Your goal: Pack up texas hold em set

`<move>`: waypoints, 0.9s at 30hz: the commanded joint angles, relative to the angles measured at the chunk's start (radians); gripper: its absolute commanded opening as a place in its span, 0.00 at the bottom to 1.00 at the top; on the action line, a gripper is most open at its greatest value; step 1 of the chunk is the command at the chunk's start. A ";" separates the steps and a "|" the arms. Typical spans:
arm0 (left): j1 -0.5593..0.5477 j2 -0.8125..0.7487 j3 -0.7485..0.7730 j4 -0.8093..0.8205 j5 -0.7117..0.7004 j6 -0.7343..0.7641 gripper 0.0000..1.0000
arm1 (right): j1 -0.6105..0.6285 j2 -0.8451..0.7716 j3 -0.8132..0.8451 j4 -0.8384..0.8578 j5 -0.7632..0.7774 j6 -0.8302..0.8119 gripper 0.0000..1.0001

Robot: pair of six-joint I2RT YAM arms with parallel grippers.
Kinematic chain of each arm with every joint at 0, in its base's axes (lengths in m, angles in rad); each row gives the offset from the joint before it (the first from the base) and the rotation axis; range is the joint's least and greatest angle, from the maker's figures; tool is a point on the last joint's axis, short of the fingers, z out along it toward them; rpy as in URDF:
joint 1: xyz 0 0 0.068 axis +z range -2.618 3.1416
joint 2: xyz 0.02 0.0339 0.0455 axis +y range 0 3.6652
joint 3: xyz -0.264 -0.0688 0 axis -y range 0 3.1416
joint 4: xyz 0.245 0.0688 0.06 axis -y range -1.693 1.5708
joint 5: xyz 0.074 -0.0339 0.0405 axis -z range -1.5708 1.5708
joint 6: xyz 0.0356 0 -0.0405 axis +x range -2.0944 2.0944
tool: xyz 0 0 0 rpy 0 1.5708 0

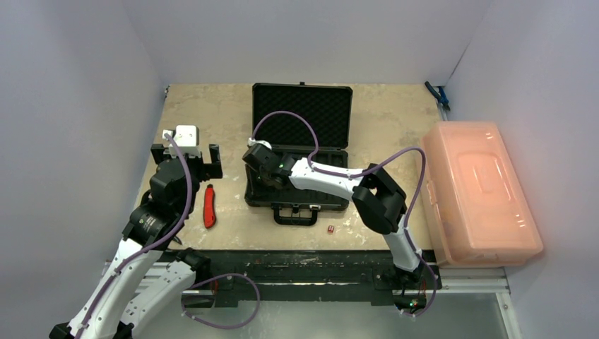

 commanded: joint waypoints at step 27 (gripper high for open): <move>-0.002 0.019 0.005 0.038 -0.033 -0.009 1.00 | 0.005 -0.107 -0.001 0.001 0.006 -0.032 0.60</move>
